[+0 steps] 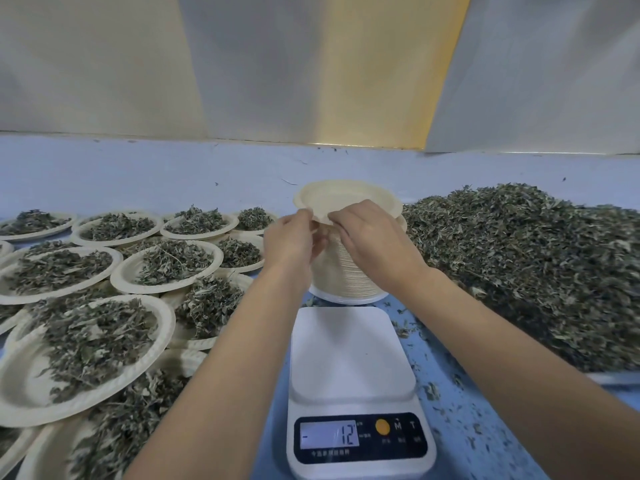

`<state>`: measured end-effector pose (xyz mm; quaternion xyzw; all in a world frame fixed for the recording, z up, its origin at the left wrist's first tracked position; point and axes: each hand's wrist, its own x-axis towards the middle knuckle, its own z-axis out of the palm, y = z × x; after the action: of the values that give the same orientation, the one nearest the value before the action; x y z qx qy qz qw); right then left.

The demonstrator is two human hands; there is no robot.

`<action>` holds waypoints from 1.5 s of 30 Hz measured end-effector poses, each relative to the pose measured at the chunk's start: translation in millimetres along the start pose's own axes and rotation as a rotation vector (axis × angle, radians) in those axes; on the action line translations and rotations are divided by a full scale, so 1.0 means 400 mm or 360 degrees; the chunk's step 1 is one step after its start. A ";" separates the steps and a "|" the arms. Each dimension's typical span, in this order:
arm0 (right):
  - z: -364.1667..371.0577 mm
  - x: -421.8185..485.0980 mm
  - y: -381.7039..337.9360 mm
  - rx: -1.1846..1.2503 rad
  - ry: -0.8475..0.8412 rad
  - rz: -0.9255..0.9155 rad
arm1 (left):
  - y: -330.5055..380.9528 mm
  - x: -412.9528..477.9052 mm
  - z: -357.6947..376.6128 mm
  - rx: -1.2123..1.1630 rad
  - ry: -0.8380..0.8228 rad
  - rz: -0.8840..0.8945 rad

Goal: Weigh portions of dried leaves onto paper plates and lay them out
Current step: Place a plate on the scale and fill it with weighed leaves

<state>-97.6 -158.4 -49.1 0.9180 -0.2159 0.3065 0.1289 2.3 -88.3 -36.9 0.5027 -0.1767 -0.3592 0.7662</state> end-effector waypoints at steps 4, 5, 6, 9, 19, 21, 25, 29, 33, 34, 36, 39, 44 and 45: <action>-0.020 -0.027 -0.030 0.0071 0.0231 -0.0139 | 0.004 0.007 -0.003 0.0209 0.0121 0.0163; -0.022 -0.034 -0.034 0.0096 0.0294 -0.0170 | 0.003 0.005 -0.005 0.0229 0.0141 0.0209; -0.025 -0.039 -0.038 0.0146 0.0318 -0.0186 | 0.002 0.002 -0.009 0.0241 0.0159 0.0243; -0.039 -0.054 -0.042 0.0436 0.0336 -0.0032 | -0.002 -0.007 -0.026 0.0317 0.0207 0.0272; -0.078 -0.126 0.046 0.1083 0.0365 0.1283 | 0.000 -0.081 -0.116 0.0668 -0.0099 0.0129; -0.071 -0.148 0.048 0.1188 0.0365 0.1369 | 0.007 -0.094 -0.130 0.0782 -0.0173 0.0100; -0.060 -0.184 0.052 0.1445 0.0414 0.1501 | 0.012 -0.104 -0.156 0.1020 -0.0257 0.0069; -0.039 -0.204 0.049 0.1505 0.0138 0.1544 | 0.011 -0.093 -0.171 0.1212 -0.0220 -0.0025; -0.020 -0.208 0.035 0.1479 -0.0091 0.1543 | -0.003 -0.078 -0.189 0.1385 -0.0171 -0.0086; -0.017 -0.207 0.032 0.1490 -0.0121 0.1543 | -0.007 -0.075 -0.192 0.1420 -0.0157 -0.0099; -0.009 -0.209 0.029 0.1493 -0.0152 0.1538 | -0.016 -0.069 -0.195 0.1480 -0.0153 -0.0129; 0.006 -0.215 0.029 0.1398 -0.0167 0.1536 | -0.028 -0.061 -0.197 0.1552 -0.0172 -0.0156; 0.024 -0.222 0.037 0.1378 -0.0185 0.1556 | -0.038 -0.060 -0.200 0.1587 -0.0165 -0.0203; 0.027 -0.224 0.038 0.1390 -0.0191 0.1557 | -0.038 -0.062 -0.200 0.1590 -0.0168 -0.0213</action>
<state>-163.6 -147.4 -111.3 0.6973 -0.4709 0.3375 -0.4220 30.6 -22.3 -82.8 0.7993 -0.3327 -0.3040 0.3975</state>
